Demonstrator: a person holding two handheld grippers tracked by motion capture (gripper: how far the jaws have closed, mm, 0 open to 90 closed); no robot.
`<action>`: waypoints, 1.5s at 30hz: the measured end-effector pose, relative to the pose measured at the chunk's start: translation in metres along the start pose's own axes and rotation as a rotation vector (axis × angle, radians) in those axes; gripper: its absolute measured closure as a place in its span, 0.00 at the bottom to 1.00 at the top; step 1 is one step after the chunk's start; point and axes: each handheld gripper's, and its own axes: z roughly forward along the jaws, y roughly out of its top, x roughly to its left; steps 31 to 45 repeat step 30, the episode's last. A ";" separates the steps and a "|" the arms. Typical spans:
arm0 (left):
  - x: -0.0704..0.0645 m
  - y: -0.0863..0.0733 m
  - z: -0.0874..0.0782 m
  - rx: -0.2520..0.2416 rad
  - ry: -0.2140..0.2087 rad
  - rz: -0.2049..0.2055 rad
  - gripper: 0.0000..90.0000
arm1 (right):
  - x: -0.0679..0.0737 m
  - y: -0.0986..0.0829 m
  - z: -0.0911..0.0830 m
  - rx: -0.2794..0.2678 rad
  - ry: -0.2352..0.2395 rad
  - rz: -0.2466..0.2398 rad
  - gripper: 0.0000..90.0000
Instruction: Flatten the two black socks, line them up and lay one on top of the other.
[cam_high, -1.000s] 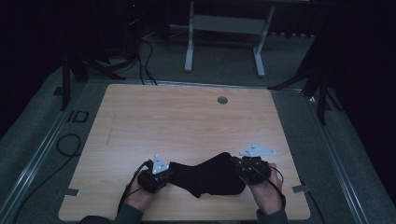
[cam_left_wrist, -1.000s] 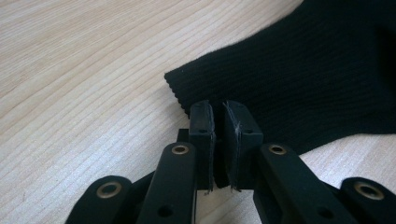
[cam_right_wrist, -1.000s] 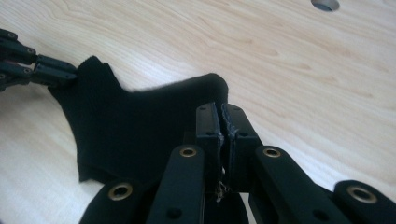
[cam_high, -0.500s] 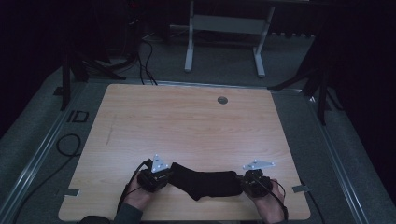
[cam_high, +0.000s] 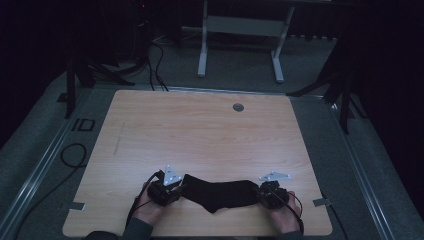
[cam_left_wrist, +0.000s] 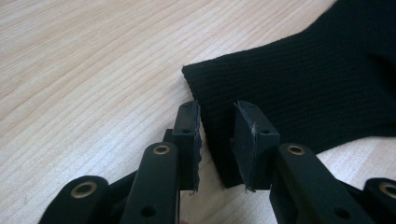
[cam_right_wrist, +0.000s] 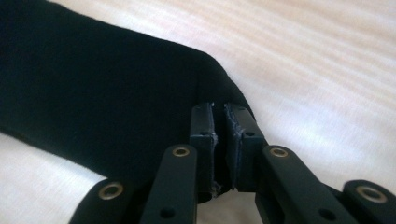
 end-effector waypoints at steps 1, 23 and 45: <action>0.000 0.001 0.001 -0.001 0.007 0.001 0.79 | -0.002 0.002 0.002 -0.005 0.000 0.004 0.89; 0.010 0.010 0.008 -0.065 0.078 -0.059 0.62 | -0.040 0.037 0.000 -0.141 0.001 0.097 0.65; 0.018 0.010 0.000 -0.100 0.061 -0.101 0.58 | -0.055 0.033 -0.003 -0.165 -0.017 0.132 0.59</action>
